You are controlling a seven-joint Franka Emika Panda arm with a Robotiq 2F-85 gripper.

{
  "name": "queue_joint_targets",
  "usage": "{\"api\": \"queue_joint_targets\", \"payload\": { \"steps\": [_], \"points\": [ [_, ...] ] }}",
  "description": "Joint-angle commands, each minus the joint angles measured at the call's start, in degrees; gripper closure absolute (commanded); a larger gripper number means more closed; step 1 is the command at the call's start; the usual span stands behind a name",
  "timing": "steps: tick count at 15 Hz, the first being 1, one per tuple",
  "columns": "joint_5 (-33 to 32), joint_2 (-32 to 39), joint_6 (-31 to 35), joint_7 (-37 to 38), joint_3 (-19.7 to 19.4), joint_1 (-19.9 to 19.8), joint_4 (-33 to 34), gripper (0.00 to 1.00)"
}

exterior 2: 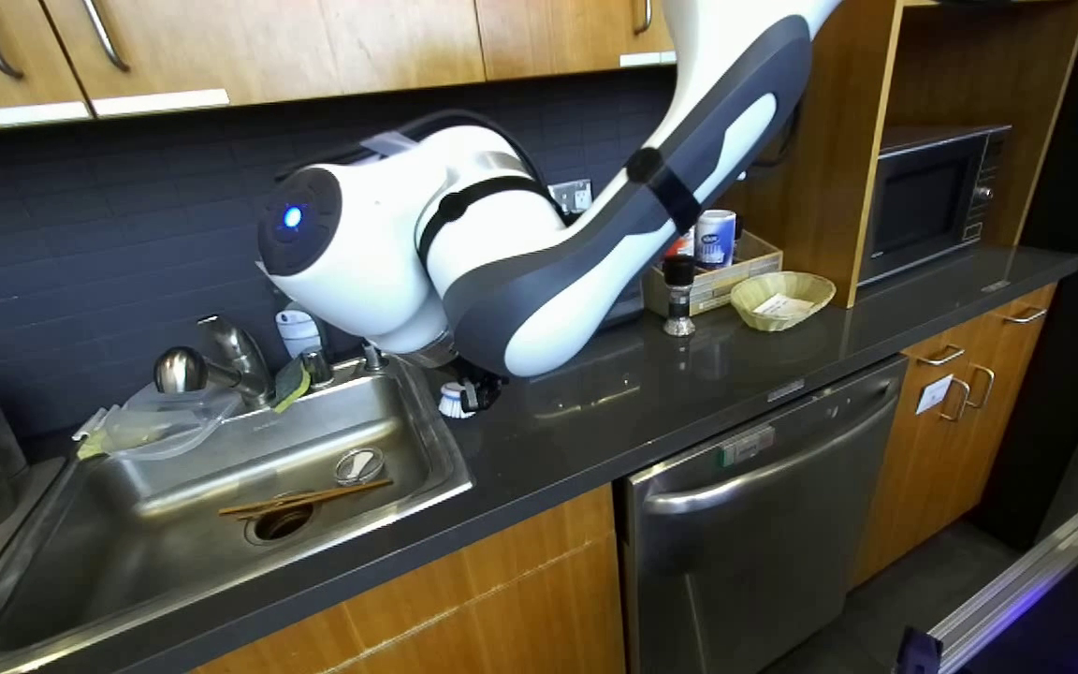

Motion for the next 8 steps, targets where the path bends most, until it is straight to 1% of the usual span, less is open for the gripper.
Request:
{"api": "queue_joint_targets", "payload": {
  "steps": [1, 8],
  "points": [
    [-3.0, 2.4, 0.8, 0.7, -0.9, -0.2, 2.7, 0.94],
    [-7.3, 5.8, 0.0, 3.3, -3.2, -1.1, 6.5, 0.94]
  ]
}}
